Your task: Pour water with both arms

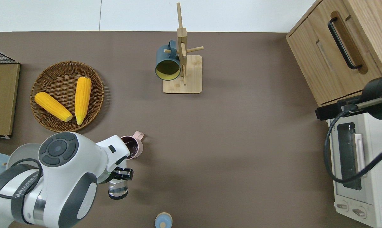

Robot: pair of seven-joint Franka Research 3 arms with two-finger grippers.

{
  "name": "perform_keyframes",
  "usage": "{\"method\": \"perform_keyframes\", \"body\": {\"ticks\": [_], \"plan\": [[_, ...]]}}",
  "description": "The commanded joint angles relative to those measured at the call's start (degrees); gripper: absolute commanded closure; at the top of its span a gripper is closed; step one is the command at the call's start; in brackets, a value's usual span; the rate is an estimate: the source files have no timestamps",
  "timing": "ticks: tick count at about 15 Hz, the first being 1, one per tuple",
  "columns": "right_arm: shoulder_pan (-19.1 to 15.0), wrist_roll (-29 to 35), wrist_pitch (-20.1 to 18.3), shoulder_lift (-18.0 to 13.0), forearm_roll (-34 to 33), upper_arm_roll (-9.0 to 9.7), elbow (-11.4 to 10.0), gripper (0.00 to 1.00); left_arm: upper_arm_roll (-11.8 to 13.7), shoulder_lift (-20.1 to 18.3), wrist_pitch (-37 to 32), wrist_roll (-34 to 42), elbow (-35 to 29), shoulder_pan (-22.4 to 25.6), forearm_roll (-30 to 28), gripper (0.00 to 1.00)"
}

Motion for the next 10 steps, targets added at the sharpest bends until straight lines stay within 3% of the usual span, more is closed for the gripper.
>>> {"method": "perform_keyframes", "body": {"ticks": [1, 6, 10], "plan": [[-0.1, -0.2, -0.5, -0.5, -0.5, 0.19, -0.4, 0.009, -0.1, -5.9, 4.1, 0.4, -3.9, -0.3, 0.2, 1.00], [-0.1, -0.2, -0.5, -0.5, -0.5, 0.19, -0.4, 0.009, -1.0, -12.7, 19.0, 0.4, -14.4, -0.6, 0.1, 1.00], [-0.1, -0.2, -0.5, -0.5, -0.5, 0.19, -0.4, 0.009, -1.2, -12.9, 20.7, 0.4, -15.3, -1.1, 0.0, 1.00]]}}
